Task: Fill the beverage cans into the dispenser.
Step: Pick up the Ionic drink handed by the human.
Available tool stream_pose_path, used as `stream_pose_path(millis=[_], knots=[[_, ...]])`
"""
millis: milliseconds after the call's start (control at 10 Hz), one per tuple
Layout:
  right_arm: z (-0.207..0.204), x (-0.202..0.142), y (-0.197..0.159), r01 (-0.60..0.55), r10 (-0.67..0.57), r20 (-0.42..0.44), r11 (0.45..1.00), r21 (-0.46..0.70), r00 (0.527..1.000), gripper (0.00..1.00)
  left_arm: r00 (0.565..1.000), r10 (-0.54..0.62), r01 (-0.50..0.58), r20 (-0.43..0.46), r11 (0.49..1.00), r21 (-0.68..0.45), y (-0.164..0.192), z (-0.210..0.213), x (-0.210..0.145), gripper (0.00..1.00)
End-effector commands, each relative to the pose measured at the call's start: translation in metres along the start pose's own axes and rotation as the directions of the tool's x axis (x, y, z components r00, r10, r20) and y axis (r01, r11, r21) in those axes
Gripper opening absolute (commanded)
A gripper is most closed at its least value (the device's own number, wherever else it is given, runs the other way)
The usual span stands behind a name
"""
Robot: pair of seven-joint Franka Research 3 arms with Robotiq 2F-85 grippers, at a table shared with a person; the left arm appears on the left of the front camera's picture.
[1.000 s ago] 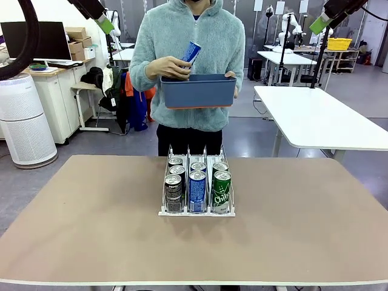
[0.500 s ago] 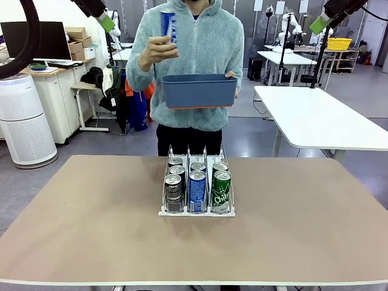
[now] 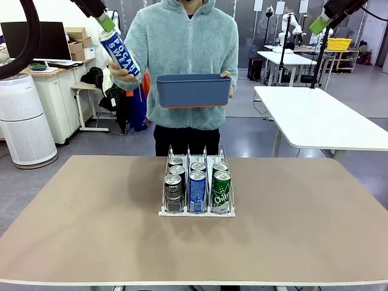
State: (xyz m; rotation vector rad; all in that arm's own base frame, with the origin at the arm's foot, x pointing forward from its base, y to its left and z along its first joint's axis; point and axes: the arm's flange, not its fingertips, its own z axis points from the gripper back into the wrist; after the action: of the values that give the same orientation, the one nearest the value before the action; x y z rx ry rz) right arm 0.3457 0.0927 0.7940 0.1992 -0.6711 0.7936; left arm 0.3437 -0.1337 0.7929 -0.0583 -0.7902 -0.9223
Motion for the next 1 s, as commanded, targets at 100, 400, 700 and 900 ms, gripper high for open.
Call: stream_pose_path(millis=[100,400,700,900], knots=[[0.0001,0.0001,0.0004,0.008,-0.008,0.001,1.0,0.001,1.0,1.0,1.0,0.0,0.0,-0.002,1.0,0.001,0.0006,-0.0003,-0.002,1.0],[0.0001,0.0001,0.0004,0.008,-0.008,0.001,1.0,0.001,1.0,1.0,1.0,0.0,0.0,-0.002,1.0,0.001,0.0006,-0.0003,-0.002,1.0],[0.0001,0.0001,0.0004,0.008,-0.008,0.001,1.0,0.001,1.0,1.0,1.0,0.0,0.0,-0.002,1.0,0.001,0.0006,-0.0003,-0.002,1.0],[0.0001,0.0001,0.0004,0.008,-0.008,0.001,1.0,0.001,1.0,1.0,1.0,0.0,0.0,-0.002,1.0,0.001,0.0006,-0.0003,-0.002,1.0]])
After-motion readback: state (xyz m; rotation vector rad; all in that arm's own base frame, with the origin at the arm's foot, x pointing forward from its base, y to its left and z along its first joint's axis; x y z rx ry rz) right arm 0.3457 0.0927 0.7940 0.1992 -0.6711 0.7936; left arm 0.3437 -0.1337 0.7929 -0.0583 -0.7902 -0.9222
